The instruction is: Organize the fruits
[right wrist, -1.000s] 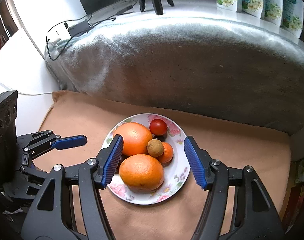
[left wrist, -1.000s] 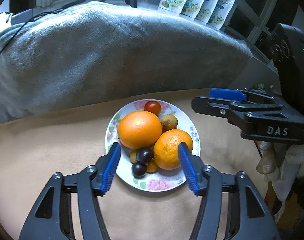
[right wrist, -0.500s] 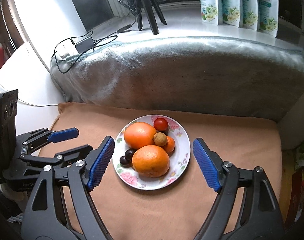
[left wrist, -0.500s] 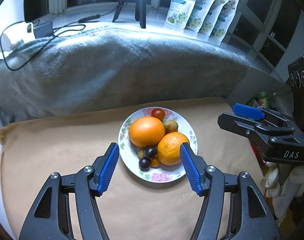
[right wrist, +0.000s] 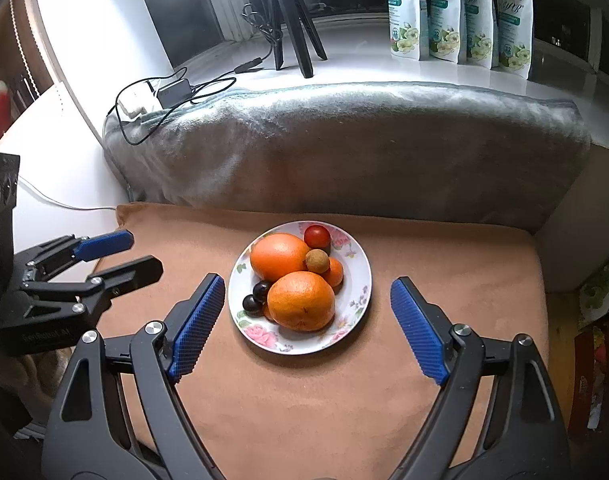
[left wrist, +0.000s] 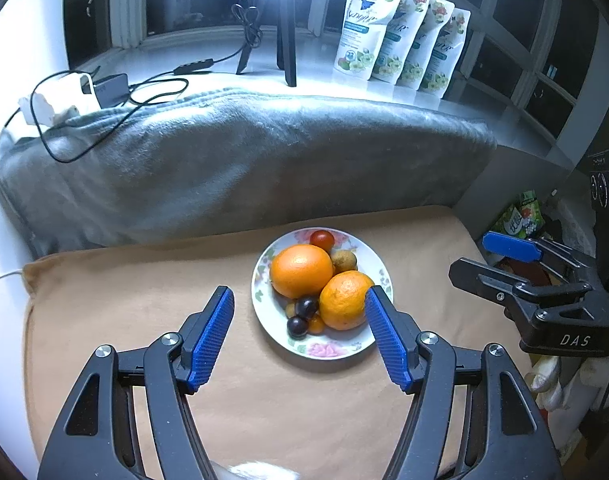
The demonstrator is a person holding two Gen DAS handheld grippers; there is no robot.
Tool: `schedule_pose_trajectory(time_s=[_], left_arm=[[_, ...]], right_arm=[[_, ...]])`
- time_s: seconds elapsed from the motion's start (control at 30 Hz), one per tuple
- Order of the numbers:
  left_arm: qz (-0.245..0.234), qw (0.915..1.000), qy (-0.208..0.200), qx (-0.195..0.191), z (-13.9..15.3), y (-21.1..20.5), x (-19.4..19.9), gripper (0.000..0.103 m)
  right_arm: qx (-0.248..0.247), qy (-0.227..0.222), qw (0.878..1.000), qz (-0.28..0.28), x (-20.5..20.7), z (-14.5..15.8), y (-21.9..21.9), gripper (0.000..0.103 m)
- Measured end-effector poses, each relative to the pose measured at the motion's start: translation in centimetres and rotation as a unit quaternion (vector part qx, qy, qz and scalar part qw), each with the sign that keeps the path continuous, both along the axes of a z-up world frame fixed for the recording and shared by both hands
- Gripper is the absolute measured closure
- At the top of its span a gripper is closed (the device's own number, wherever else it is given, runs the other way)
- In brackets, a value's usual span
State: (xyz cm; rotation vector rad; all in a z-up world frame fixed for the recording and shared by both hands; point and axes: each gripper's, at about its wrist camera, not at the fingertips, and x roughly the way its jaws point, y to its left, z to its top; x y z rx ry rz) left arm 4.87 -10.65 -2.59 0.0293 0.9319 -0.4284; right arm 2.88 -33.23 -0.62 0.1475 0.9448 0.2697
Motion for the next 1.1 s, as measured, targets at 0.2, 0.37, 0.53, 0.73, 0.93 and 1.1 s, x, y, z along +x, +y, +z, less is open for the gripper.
schedule_pose_trajectory(time_s=[0.2, 0.37, 0.53, 0.73, 0.93, 1.1], left_arm=[[0.004, 1.0, -0.002, 0.005, 0.4, -0.1, -0.3, 0.035], [0.005, 1.0, -0.007, 0.005, 0.8, -0.1, -0.6, 0.035], [0.007, 0.9999, -0.009, 0.005, 1.1, -0.2, -0.8, 0.035], [0.007, 0.9999, -0.01, 0.005, 1.3, -0.2, -0.7, 0.035], [0.009, 0.9999, -0.012, 0.005, 1.4, -0.2, -0.9, 0.035], [0.01, 0.9999, -0.012, 0.005, 1.4, -0.1, -1.0, 0.035]], right_arm=[[0.002, -0.003, 1.0, -0.002, -0.2, 0.3, -0.1, 0.015], [0.001, -0.002, 1.0, -0.002, -0.3, 0.4, -0.1, 0.015], [0.002, -0.002, 1.0, -0.002, -0.4, 0.4, -0.1, 0.015], [0.001, -0.002, 1.0, -0.001, -0.5, 0.3, 0.0, 0.015], [0.001, -0.001, 1.0, -0.001, -0.4, 0.3, -0.1, 0.015], [0.002, 0.001, 1.0, -0.002, -0.8, 0.1, -0.1, 0.015]])
